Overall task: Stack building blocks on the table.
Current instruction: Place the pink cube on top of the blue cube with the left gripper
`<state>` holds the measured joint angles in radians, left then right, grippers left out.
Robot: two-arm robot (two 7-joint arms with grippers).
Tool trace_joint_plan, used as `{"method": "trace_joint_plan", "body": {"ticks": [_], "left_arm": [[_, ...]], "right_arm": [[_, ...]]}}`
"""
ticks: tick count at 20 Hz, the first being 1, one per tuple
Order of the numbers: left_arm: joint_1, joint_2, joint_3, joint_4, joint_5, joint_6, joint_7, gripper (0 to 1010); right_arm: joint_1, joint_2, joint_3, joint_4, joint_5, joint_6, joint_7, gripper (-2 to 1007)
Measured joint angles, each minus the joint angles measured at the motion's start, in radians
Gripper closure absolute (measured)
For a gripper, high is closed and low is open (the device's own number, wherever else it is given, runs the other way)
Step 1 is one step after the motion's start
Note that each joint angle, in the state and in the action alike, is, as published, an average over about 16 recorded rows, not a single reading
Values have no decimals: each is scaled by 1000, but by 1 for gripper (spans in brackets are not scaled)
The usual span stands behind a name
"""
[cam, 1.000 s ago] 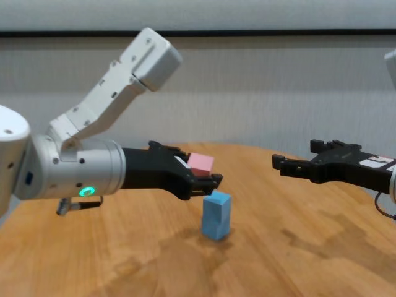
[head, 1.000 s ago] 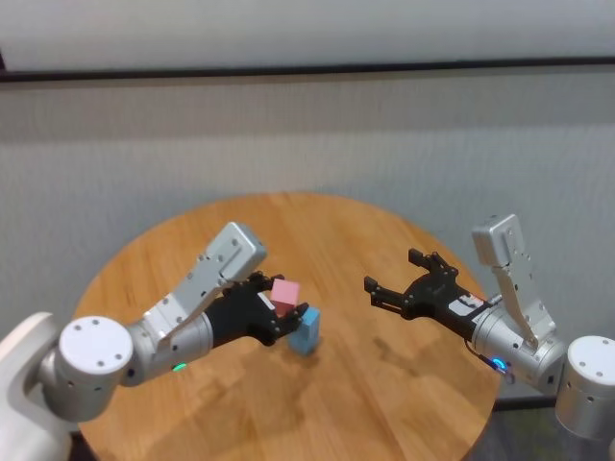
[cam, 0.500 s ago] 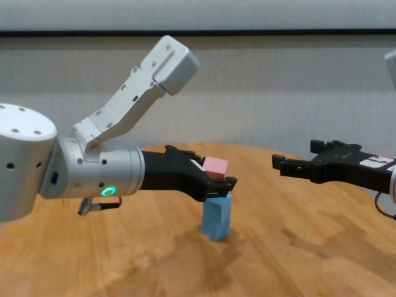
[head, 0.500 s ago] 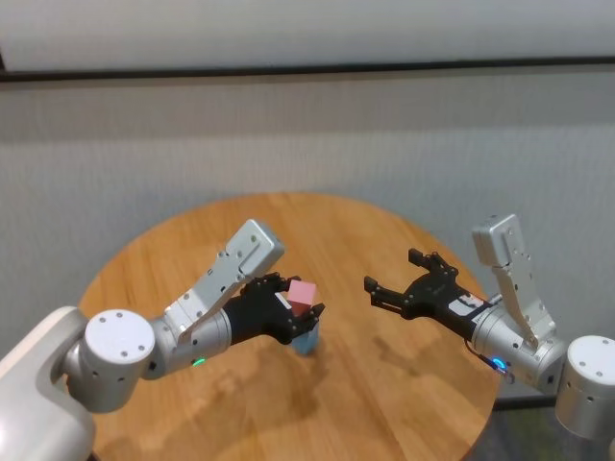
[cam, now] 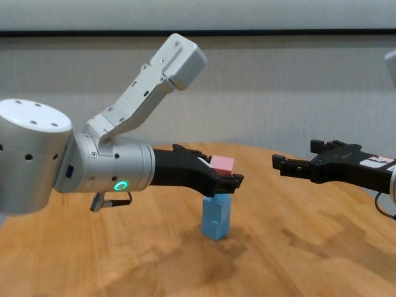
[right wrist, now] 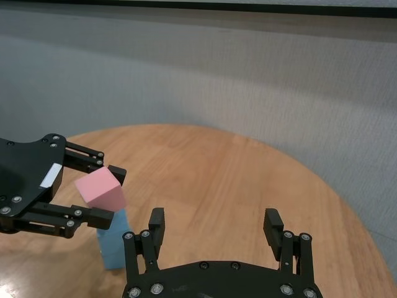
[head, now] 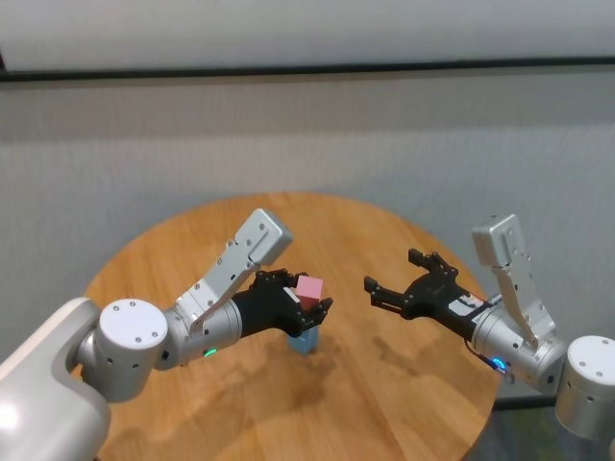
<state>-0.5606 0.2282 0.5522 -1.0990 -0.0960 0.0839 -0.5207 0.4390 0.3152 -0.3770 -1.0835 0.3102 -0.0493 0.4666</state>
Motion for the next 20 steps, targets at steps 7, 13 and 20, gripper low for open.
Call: {"method": "trace_joint_plan", "body": {"ticks": [7, 13, 20], "left_arm": [[-15, -15, -6, 27, -24, 28, -2, 449], [-24, -22, -10, 45, -44, 47, -6, 449], [-31, -28, -7, 62, -57, 56, -8, 449]], "right_arm": [[0, 0, 0, 0, 0, 0, 0, 0], [0, 0, 0, 0, 0, 0, 0, 0], [0, 0, 0, 0, 0, 0, 0, 1]]}}
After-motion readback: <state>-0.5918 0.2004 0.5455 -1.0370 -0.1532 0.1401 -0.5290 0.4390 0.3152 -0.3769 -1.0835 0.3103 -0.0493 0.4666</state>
